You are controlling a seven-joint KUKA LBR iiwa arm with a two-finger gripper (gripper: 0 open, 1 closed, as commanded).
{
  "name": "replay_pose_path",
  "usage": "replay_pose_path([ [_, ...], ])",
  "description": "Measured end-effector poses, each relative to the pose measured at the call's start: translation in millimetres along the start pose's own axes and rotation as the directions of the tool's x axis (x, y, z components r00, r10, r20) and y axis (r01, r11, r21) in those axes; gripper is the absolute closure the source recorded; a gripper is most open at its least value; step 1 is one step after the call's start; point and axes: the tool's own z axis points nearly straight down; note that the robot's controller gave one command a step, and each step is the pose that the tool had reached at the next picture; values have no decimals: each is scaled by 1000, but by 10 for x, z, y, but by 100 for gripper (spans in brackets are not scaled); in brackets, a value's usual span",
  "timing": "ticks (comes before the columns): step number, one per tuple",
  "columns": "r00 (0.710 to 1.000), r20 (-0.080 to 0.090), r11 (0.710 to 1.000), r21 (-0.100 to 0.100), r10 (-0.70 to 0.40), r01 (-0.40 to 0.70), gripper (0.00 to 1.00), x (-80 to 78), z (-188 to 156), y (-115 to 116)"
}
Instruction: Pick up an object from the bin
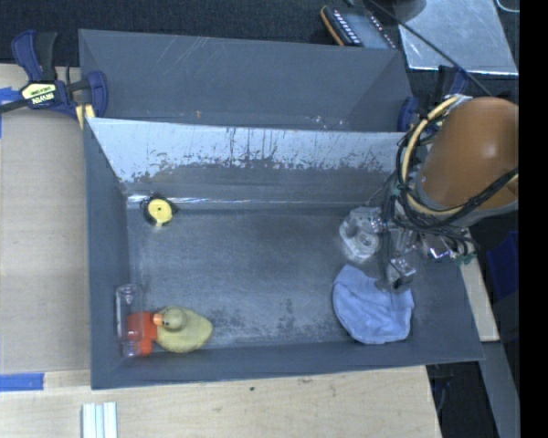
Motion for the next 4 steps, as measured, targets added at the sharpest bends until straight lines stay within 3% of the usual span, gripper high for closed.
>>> replay_pose_path([
  [1,996,-13,996,-7,-87,87,0,42,677,-38],
  [2,822,7,822,-4,-570,570,0,356,659,-61],
  [3,816,-6,816,-13,-578,578,100,385,658,232],
  [4,816,-6,816,-13,-578,578,100,385,658,232],
])
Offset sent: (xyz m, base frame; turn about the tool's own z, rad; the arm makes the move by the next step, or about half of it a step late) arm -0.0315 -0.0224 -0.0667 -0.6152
